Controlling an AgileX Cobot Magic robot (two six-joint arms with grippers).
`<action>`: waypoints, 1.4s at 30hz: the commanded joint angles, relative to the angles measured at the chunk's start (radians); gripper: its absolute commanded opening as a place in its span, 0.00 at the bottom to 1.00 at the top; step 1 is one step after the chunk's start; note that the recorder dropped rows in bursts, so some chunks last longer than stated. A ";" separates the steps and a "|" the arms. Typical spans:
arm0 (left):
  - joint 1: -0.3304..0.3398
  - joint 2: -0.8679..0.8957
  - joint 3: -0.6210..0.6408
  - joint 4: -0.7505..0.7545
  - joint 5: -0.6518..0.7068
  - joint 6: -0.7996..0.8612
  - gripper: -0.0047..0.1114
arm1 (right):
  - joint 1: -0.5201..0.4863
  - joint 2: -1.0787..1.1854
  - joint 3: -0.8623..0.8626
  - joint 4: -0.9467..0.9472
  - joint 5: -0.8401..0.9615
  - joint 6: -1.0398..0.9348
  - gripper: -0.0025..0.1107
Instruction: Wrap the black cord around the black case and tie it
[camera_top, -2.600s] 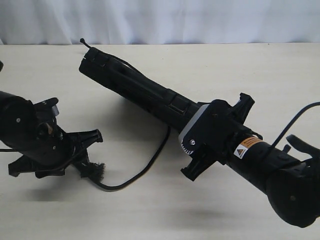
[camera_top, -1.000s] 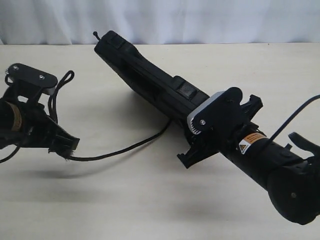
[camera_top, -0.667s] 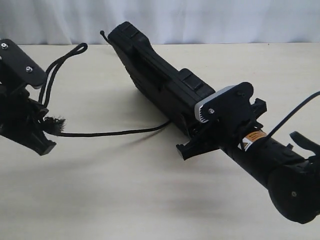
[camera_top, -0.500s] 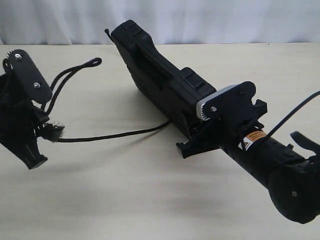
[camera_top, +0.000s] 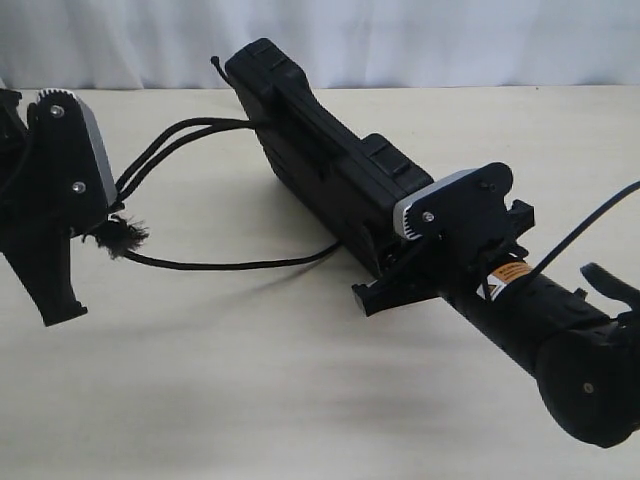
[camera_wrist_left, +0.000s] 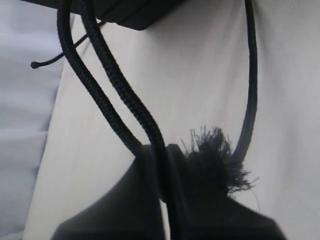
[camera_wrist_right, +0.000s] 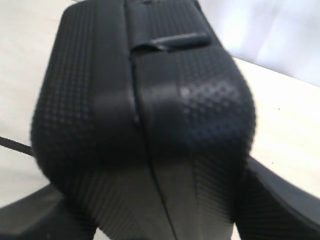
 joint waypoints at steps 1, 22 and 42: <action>-0.069 -0.020 0.002 -0.005 -0.025 0.038 0.04 | -0.001 0.015 0.016 0.025 0.121 0.048 0.06; -0.132 0.109 0.002 -0.046 -0.146 -0.003 0.04 | -0.001 0.015 0.016 0.025 0.177 0.048 0.06; -0.132 0.291 0.002 -0.072 -0.418 -0.003 0.04 | -0.001 0.015 0.016 0.002 0.222 0.013 0.06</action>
